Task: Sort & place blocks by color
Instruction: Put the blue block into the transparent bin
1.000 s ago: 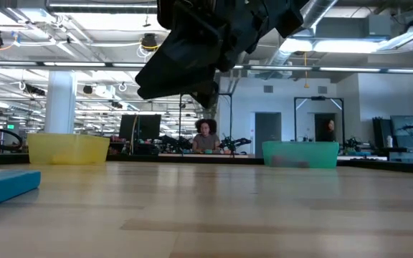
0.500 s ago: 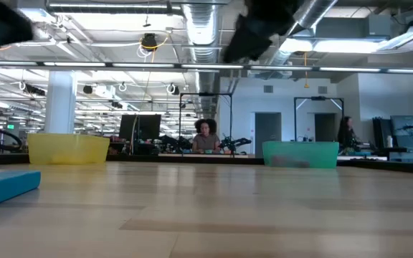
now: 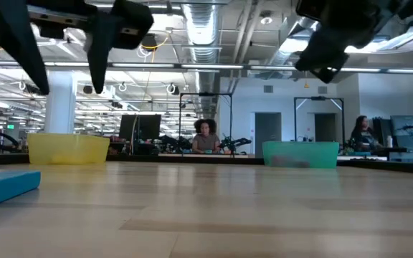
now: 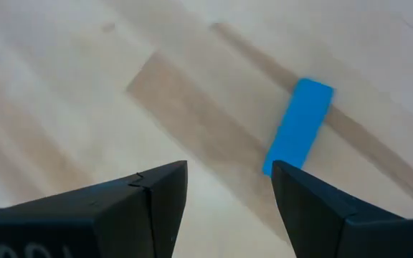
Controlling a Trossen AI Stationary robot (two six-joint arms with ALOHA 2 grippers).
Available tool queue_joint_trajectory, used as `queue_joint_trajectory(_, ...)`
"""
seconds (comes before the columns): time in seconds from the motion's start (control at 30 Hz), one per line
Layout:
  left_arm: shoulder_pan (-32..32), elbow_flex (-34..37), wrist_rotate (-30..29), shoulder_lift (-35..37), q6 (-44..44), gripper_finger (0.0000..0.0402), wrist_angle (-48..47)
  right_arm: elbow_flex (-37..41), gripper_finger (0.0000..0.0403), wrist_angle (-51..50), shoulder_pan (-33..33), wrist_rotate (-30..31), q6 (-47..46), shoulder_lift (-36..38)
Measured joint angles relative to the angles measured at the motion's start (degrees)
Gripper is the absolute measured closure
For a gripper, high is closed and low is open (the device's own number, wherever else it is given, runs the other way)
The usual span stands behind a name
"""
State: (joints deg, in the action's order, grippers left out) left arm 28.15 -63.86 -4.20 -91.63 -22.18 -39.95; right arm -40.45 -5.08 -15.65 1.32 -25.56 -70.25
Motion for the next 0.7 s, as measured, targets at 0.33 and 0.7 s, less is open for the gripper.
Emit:
queue_joint_trajectory(0.33,-0.14,-0.04,7.73,-6.12,-11.6,0.0214,0.79,1.09,0.0305,-0.31,-6.46,6.5,-5.65,-1.54)
queue_joint_trajectory(0.7,2.18,0.05,6.53,-10.82,-13.44,0.0214,2.4,0.98,0.0305,1.31,-8.71,9.57,-9.18,-3.2)
